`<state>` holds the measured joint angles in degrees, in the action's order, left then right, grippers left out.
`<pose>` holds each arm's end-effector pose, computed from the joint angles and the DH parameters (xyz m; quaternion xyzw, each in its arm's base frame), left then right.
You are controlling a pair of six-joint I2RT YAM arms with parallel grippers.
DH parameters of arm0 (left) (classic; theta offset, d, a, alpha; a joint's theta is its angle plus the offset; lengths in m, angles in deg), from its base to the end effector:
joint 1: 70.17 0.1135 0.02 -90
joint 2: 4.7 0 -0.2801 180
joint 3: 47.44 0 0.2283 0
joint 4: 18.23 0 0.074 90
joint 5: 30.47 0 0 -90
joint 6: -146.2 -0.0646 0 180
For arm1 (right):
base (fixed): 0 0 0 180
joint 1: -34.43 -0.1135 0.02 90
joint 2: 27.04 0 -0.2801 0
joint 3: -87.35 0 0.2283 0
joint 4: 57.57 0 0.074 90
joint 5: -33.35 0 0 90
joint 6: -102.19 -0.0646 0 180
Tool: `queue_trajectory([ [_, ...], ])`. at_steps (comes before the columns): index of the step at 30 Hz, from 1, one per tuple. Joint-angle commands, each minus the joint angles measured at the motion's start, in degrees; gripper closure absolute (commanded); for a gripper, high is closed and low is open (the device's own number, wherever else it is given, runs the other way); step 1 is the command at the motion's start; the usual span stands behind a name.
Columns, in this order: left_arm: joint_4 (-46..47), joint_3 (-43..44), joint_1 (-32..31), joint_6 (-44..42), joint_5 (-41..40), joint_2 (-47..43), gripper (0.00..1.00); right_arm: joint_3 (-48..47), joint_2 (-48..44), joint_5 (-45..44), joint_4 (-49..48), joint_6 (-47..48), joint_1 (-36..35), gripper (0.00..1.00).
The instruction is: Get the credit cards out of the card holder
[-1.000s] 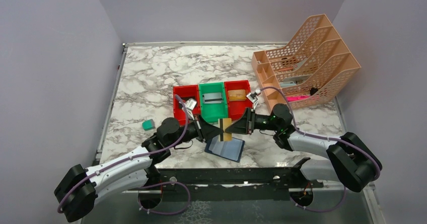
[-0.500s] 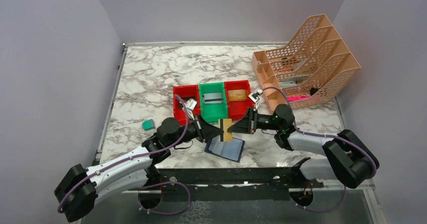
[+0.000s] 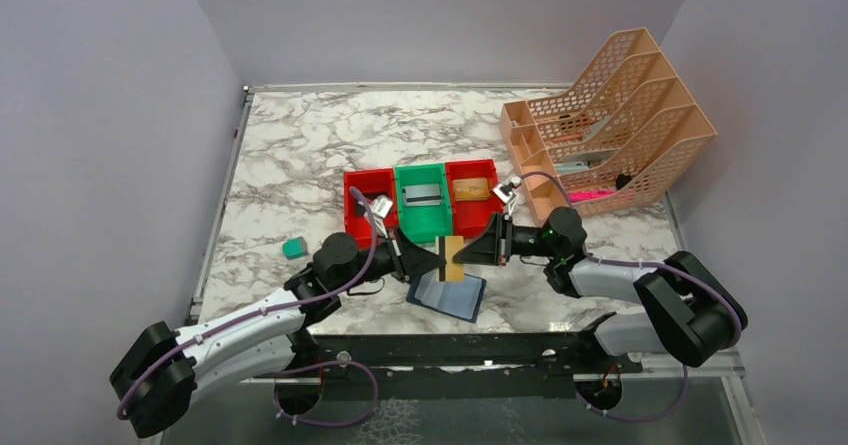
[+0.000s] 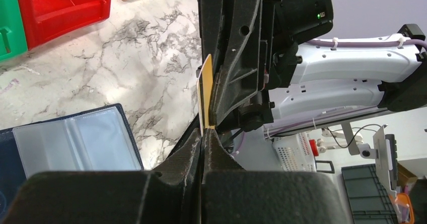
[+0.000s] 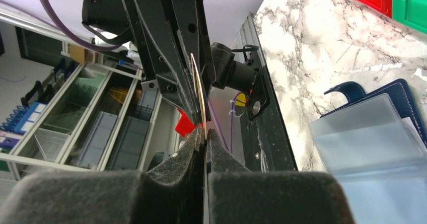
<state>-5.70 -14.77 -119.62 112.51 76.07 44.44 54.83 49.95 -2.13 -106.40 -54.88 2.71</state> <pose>0.1104 -0.1573 0.2513 0.0547 0.7280 -0.6019 0.3237 0.1689 0.1662 0.2350 -0.1367 0.6777 0.6977 0.1880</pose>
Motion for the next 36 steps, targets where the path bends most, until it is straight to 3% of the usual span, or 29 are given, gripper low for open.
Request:
queue_trajectory([
  [1, 2.93, -0.25, 0.05, 0.34, 0.73, -0.14, 1.0, 0.47, 0.07, 0.98, -2.06, 0.5, 0.02, 0.98],
  [3, 2.9, -0.73, 0.06, 0.43, 0.25, -0.33, 1.0, 0.58, -0.88, -0.52, -0.27, 1.76, 0.08, 0.99],
  [5, 2.13, -0.99, 0.06, -0.09, 0.04, -0.52, 0.91, 0.31, -2.81, -2.63, 4.68, 4.16, 0.08, 0.99],
  [8, -4.5, 0.66, 0.03, -2.33, -0.66, -0.98, 0.64, -1.29, -7.98, -7.98, 18.09, 10.55, 0.08, 0.99],
  [10, -13.84, 3.05, 0.04, -4.78, -3.75, -1.66, 0.44, -3.14, -11.9, -12.69, 30.47, 16.78, 0.08, 0.99],
  [15, -32.82, 10.1, 0.14, -11.94, -13.23, -3.32, 0.17, -8.84, -18.94, -26.01, 51.03, 26.94, 0.08, 0.99],
  [22, -53.87, 21.84, 0.49, -20.83, -25.37, 0.15, 0.08, -17.41, -20.63, -44.63, 66.7, 34.85, 0.09, 0.99],
  [28, -60.25, 27.48, 0.47, -26.65, -32.8, -0.34, 0.05, -24.4, -14.96, -57.63, 73.62, 43.21, 0.11, 0.99],
  [33, -62.5, 27.18, 1.49, -29.9, -45.27, -1.64, 0.01, -24.99, -12.22, -58.22, 68.62, 52.23, 0.08, 0.99],
  [36, -63.45, 27.08, 4.97, -31.5, -47.31, -0.97, 0.01, -24.23, -11.27, -59.16, 64.46, 57.01, 0.1, 0.99],
])
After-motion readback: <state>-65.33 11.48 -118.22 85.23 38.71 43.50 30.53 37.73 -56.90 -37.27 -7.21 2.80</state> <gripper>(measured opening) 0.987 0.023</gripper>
